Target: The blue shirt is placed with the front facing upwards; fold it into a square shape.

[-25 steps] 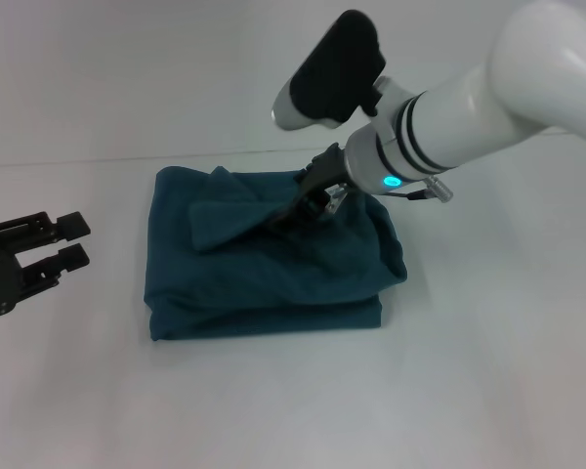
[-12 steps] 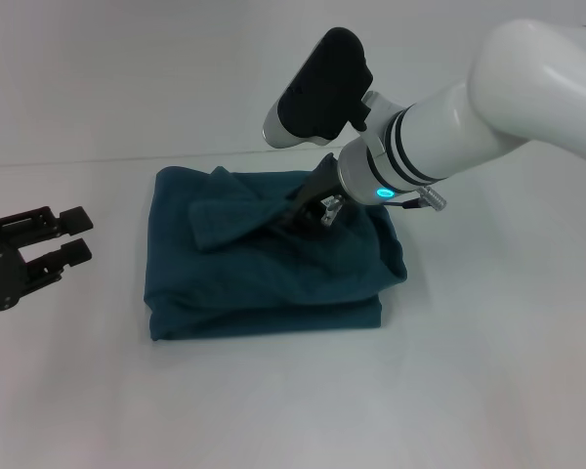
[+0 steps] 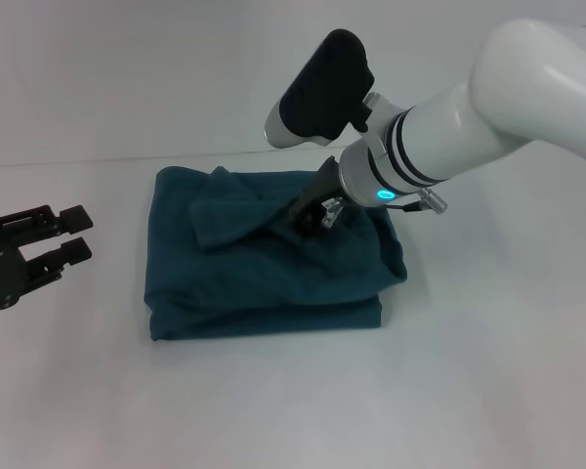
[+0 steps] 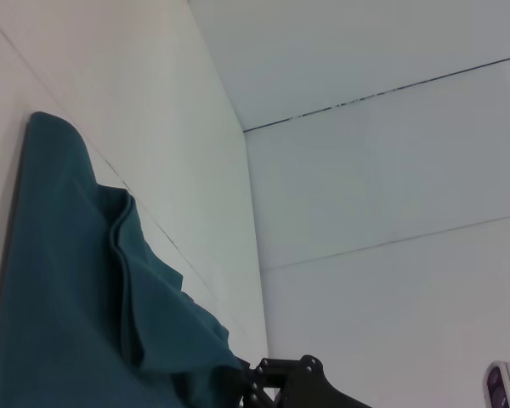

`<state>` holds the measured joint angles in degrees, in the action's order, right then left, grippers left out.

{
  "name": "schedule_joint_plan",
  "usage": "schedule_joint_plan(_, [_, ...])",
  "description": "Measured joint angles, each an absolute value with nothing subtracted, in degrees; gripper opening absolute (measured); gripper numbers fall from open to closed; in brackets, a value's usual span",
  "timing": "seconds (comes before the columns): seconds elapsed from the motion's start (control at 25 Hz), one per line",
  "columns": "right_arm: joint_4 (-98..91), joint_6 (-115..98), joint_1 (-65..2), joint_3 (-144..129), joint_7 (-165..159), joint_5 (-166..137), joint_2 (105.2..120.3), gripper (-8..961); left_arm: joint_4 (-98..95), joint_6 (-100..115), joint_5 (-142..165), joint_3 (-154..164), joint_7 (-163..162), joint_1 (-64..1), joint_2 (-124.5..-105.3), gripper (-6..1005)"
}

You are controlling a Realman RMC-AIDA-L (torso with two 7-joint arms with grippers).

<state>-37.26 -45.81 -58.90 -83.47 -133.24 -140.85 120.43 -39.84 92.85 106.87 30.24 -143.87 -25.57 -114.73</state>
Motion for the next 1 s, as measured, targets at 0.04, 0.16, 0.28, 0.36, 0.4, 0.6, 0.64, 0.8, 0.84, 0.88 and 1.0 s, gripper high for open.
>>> schedule_joint_plan(0.04, [-37.39, -45.81, -58.79, -83.43, -133.82, -140.87, 120.35, 76, -39.84, 92.81, 106.87, 30.24, -143.87, -25.56, -114.73, 497])
schedule_joint_plan(0.16, [-37.74, -45.77, -58.56, -83.36, -136.03, -141.20, 120.01, 44, -39.82, 92.77, 106.87, 30.24, -143.88, -25.52, -114.75, 497])
schedule_joint_plan(0.28, [-38.26, -45.77, -58.09, -82.81, -138.49, -143.22, 119.77, 25, -39.81, 92.75, 106.87, 30.24, -143.87, -25.50, -114.77, 497])
schedule_joint_plan(0.36, [-39.34, -45.71, -57.43, -82.00, -140.61, -145.96, 119.75, 30, -39.81, 92.71, 106.87, 30.24, -143.88, -25.49, -114.78, 497])
schedule_joint_plan(0.4, [-40.09, -45.71, -57.01, -81.38, -141.76, -147.43, 119.78, 33, -39.81, 92.68, 106.87, 30.24, -143.87, -25.49, -114.78, 497])
schedule_joint_plan(0.6, [-42.54, -46.02, -55.56, -78.63, -144.16, -150.72, 119.73, 46, -39.81, 92.50, 106.87, 30.23, -143.88, -25.50, -114.79, 498])
schedule_joint_plan(0.64, [-42.94, -46.12, -55.31, -78.13, -144.33, -151.26, 119.72, 49, -39.80, 92.50, 106.87, 30.24, -143.87, -25.53, -114.79, 498])
schedule_joint_plan(0.8, [-43.19, -46.27, -54.94, -77.11, -144.62, -152.50, 119.76, 59, -39.74, 92.50, 106.87, 30.24, -143.88, -25.56, -114.79, 498])
schedule_joint_plan(0.84, [-43.09, -46.28, -54.90, -77.03, -144.76, -152.81, 119.78, 62, -39.73, 92.50, 106.87, 30.24, -143.87, -25.56, -114.79, 498])
schedule_joint_plan(0.88, [-43.00, -46.29, -54.86, -76.98, -144.91, -153.09, 119.80, 65, -39.73, 92.49, 106.87, 30.23, -143.87, -25.57, -114.79, 498])
schedule_joint_plan(1.0, [-42.58, -46.22, -54.67, -76.92, -145.10, -153.51, 119.80, 72, -39.72, 92.49, 106.87, 30.23, -143.88, -25.58, -114.83, 498])
